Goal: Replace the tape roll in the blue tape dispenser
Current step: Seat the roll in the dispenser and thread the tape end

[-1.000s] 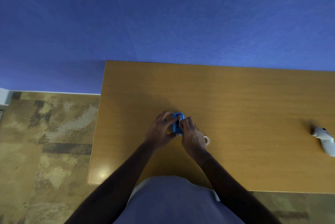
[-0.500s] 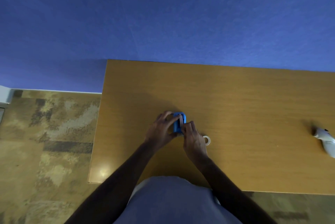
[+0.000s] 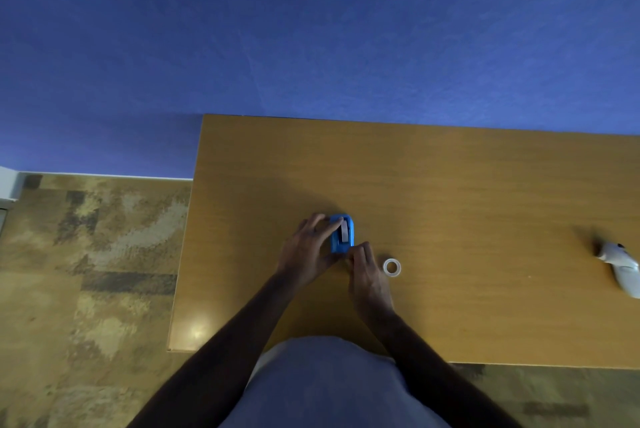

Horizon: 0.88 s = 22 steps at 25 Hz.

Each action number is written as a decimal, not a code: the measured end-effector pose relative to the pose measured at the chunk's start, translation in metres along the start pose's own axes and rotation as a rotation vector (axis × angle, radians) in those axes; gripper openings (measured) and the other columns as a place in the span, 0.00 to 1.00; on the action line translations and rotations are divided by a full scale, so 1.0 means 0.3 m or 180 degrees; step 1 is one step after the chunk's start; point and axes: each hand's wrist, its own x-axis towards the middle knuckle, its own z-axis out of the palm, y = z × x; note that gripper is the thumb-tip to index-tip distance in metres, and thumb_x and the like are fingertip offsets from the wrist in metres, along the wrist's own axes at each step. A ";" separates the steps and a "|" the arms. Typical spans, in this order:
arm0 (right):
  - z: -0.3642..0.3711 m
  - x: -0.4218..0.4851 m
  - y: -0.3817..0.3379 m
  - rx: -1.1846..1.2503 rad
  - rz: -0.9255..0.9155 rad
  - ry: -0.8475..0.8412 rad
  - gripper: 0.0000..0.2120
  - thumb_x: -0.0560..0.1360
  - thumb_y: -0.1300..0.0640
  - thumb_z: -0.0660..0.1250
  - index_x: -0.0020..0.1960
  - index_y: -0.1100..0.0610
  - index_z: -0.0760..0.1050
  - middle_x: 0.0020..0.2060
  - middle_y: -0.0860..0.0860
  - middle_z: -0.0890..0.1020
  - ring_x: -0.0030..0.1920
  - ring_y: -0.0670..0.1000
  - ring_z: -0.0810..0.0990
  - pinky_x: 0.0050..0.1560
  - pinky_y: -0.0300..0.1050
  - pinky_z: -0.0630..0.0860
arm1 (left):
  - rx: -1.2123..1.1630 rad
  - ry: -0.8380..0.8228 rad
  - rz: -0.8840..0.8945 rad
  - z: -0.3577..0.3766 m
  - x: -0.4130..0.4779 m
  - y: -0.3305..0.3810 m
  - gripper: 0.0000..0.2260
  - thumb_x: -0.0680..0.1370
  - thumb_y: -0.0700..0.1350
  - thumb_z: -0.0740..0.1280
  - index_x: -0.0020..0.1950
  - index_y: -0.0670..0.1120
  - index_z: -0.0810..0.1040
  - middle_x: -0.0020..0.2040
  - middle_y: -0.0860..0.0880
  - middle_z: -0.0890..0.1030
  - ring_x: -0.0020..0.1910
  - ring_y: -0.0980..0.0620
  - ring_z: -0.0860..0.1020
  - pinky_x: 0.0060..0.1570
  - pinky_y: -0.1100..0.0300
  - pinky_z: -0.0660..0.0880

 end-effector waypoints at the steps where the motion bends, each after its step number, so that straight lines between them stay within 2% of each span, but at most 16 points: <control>1: 0.000 -0.003 0.001 -0.0014 -0.0002 0.0028 0.04 0.85 0.68 0.63 0.56 0.66 0.77 0.50 0.62 0.78 0.35 0.63 0.78 0.27 0.61 0.75 | -0.0027 0.0038 0.0048 0.001 -0.004 0.001 0.33 0.77 0.60 0.75 0.80 0.54 0.71 0.75 0.48 0.74 0.72 0.45 0.76 0.60 0.41 0.83; 4: -0.003 -0.007 0.005 -0.0156 -0.0023 0.0032 0.02 0.84 0.67 0.66 0.55 0.64 0.77 0.50 0.60 0.79 0.35 0.62 0.78 0.26 0.58 0.75 | -0.0314 0.0242 0.0192 0.011 -0.016 -0.011 0.34 0.75 0.54 0.78 0.79 0.47 0.73 0.73 0.45 0.77 0.72 0.43 0.77 0.66 0.43 0.80; 6: 0.001 -0.007 0.009 -0.0304 -0.0076 -0.0006 0.03 0.83 0.69 0.67 0.55 0.64 0.78 0.49 0.60 0.79 0.34 0.61 0.79 0.25 0.55 0.75 | -0.0607 0.0357 0.0166 0.015 -0.030 -0.020 0.34 0.74 0.53 0.77 0.77 0.44 0.75 0.71 0.44 0.79 0.70 0.45 0.79 0.69 0.50 0.78; 8: 0.008 -0.008 0.013 -0.0381 -0.0117 -0.0052 0.04 0.82 0.70 0.67 0.55 0.64 0.78 0.50 0.60 0.80 0.33 0.60 0.80 0.24 0.56 0.77 | -0.0899 0.0506 -0.0035 0.027 -0.045 -0.021 0.26 0.73 0.53 0.75 0.69 0.44 0.81 0.62 0.46 0.83 0.61 0.49 0.82 0.62 0.55 0.79; 10: 0.012 -0.010 0.017 -0.0460 -0.0124 -0.0062 0.04 0.83 0.69 0.67 0.56 0.63 0.79 0.50 0.59 0.80 0.34 0.58 0.80 0.25 0.56 0.79 | -0.1320 0.0499 -0.0609 0.045 -0.057 -0.016 0.10 0.74 0.47 0.78 0.54 0.49 0.86 0.49 0.52 0.87 0.46 0.56 0.84 0.50 0.57 0.81; 11: 0.013 -0.013 0.018 -0.0514 -0.0138 -0.0054 0.05 0.83 0.69 0.67 0.56 0.63 0.79 0.50 0.59 0.81 0.34 0.57 0.81 0.25 0.56 0.79 | -0.1562 0.0391 -0.0934 0.055 -0.061 -0.009 0.05 0.74 0.44 0.79 0.49 0.51 0.86 0.43 0.54 0.86 0.39 0.59 0.83 0.44 0.59 0.80; 13: 0.014 -0.016 0.021 -0.0580 -0.0192 -0.0035 0.06 0.82 0.70 0.67 0.56 0.62 0.80 0.49 0.58 0.81 0.34 0.56 0.81 0.26 0.55 0.79 | -0.2021 0.0207 -0.1442 0.074 -0.063 0.006 0.08 0.75 0.42 0.80 0.42 0.53 0.85 0.34 0.55 0.85 0.29 0.60 0.79 0.34 0.61 0.78; 15: 0.014 -0.018 0.021 -0.0544 -0.0220 -0.0008 0.07 0.81 0.71 0.67 0.56 0.62 0.80 0.49 0.58 0.81 0.34 0.57 0.81 0.25 0.54 0.79 | -0.2431 0.0131 -0.1743 0.084 -0.064 0.020 0.10 0.78 0.39 0.78 0.41 0.53 0.84 0.31 0.54 0.84 0.29 0.55 0.81 0.31 0.58 0.79; 17: 0.013 -0.017 0.021 -0.0505 -0.0195 0.0004 0.08 0.80 0.72 0.67 0.55 0.63 0.80 0.48 0.59 0.81 0.34 0.57 0.81 0.26 0.53 0.79 | -0.2705 0.0157 -0.1860 0.087 -0.060 0.033 0.07 0.79 0.37 0.76 0.44 0.48 0.85 0.32 0.50 0.85 0.29 0.51 0.82 0.31 0.57 0.81; 19: 0.017 -0.014 0.024 -0.0508 -0.0177 -0.0011 0.08 0.79 0.72 0.67 0.56 0.64 0.79 0.49 0.60 0.81 0.35 0.58 0.81 0.28 0.55 0.81 | -0.2783 0.0188 -0.1874 0.087 -0.051 0.045 0.02 0.79 0.39 0.76 0.48 0.44 0.86 0.35 0.47 0.85 0.29 0.51 0.82 0.29 0.58 0.81; 22: 0.024 -0.011 0.021 -0.0481 -0.0115 -0.0018 0.08 0.80 0.72 0.66 0.57 0.64 0.79 0.49 0.60 0.81 0.35 0.60 0.82 0.28 0.58 0.81 | -0.2703 0.0190 -0.1839 0.085 -0.037 0.058 0.04 0.78 0.43 0.78 0.48 0.43 0.87 0.38 0.46 0.87 0.30 0.52 0.82 0.26 0.59 0.80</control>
